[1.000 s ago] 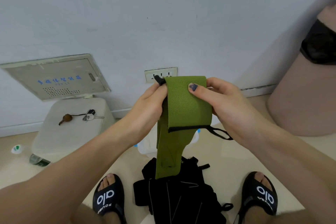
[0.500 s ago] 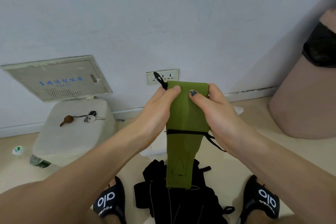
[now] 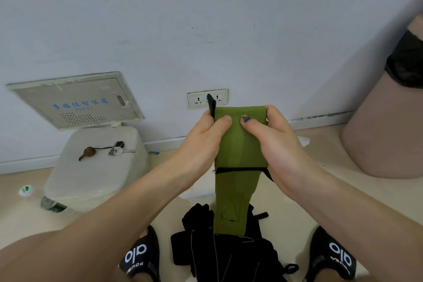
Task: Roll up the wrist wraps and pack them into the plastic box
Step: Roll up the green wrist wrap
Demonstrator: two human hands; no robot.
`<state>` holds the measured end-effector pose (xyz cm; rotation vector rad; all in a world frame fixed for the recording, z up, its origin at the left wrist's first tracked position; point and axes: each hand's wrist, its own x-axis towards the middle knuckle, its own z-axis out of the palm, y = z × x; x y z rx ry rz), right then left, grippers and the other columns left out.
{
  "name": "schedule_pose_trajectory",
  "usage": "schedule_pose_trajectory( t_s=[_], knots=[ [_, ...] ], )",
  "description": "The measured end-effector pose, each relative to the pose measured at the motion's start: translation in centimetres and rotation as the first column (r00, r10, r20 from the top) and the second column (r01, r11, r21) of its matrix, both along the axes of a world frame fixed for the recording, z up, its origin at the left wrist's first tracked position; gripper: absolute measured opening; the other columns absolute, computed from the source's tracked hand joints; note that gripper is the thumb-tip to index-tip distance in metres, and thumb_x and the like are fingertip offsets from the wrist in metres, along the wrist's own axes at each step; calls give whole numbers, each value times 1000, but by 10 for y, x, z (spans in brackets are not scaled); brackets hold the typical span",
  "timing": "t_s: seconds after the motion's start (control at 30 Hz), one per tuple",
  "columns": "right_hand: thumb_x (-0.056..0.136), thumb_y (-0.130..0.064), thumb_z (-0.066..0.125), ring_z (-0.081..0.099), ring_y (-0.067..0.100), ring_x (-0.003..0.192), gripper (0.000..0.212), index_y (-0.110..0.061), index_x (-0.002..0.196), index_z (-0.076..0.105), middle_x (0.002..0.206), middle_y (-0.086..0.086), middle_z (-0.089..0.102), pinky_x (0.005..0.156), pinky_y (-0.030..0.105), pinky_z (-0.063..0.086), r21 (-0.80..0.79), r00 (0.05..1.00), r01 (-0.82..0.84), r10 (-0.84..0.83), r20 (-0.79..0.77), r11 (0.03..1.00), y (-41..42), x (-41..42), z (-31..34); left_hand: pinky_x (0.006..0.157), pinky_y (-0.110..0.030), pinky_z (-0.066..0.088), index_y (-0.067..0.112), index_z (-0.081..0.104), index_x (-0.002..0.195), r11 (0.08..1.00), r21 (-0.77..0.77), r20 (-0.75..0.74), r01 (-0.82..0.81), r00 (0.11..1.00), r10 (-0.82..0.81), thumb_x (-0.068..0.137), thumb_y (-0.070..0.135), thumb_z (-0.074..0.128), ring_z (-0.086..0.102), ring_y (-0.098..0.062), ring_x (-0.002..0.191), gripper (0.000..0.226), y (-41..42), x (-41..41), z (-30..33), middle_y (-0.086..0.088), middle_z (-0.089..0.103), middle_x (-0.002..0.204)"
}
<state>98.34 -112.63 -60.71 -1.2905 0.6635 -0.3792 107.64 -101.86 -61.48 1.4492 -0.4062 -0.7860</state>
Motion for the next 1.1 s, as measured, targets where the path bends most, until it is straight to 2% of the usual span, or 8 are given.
schedule_pose_trajectory(
  t_s=[0.1, 0.23, 0.4, 0.53, 0.63, 0.83, 0.93, 1.1],
  knots=[
    [103, -17, 61, 74, 27, 92, 5, -15, 107, 62, 104, 11, 75, 85, 48, 58, -18, 999, 36, -36, 4, 999, -5, 3, 2, 91, -33, 58, 15, 65, 116, 997, -68, -9, 26, 1000, -26, 99, 18, 57, 74, -15, 101, 19, 1, 7, 7, 0, 77, 109],
    [102, -17, 61, 73, 22, 91, 9, -14, 110, 65, 107, 9, 77, 88, 47, 58, 24, 999, 52, -52, 0, 998, -12, 3, 6, 71, -28, 57, 11, 66, 112, 990, -142, -61, 27, 997, -36, 87, 13, 45, 67, -19, 75, 33, 7, 16, 18, -4, 70, 93],
    [102, -17, 61, 73, 23, 93, 14, -12, 114, 66, 113, 11, 75, 83, 43, 58, 52, 1000, 22, -22, 6, 998, -13, 0, 7, 72, -32, 57, 6, 65, 114, 991, -126, -66, -35, 997, 26, 109, 17, 42, 64, -22, 76, 27, 9, 16, 18, -9, 68, 90],
    [102, -17, 62, 74, 20, 89, 13, -13, 113, 66, 109, 10, 77, 76, 39, 59, 54, 1000, -7, 6, 17, 999, -11, -2, 7, 70, -29, 56, 17, 58, 90, 994, -109, -14, 11, 1000, -12, 106, 26, 51, 63, -18, 75, 19, 10, 14, 18, -2, 68, 87],
    [102, -18, 61, 73, 19, 92, 10, -15, 111, 65, 103, 4, 77, 81, 41, 58, -39, 1000, -22, 23, 6, 999, -8, -4, 6, 69, -30, 54, 18, 54, 82, 996, -88, 40, 29, 999, -26, 103, 23, 58, 61, -19, 74, 22, 10, 13, 17, -1, 68, 85],
    [104, -20, 58, 71, 10, 87, 2, -20, 104, 60, 91, -7, 72, 77, 35, 55, -135, 997, -67, 71, 23, 988, -6, -9, 7, 63, -25, 53, 13, 56, 86, 996, -72, 115, 53, 992, -45, 99, 15, 64, 61, -15, 68, 15, 10, 17, 16, -16, 59, 85],
    [105, -20, 58, 70, 6, 87, 3, -22, 103, 58, 87, -12, 71, 80, 32, 56, -203, 996, -81, 88, 25, 976, -5, -10, 5, 59, -21, 51, 10, 57, 89, 995, -58, 165, 85, 983, -74, 98, 8, 64, 60, -11, 63, 11, 11, 17, 14, -5, 61, 73],
    [104, -18, 58, 64, -1, 75, 6, -22, 99, 58, 76, -19, 66, 65, 18, 50, -247, 993, -101, 112, 30, 964, -5, -13, 2, 63, -19, 53, 8, 67, 98, 991, -52, 163, 120, 981, -110, 99, 7, 62, 63, -8, 67, 5, 11, 17, 14, 2, 69, 77]
  ],
)
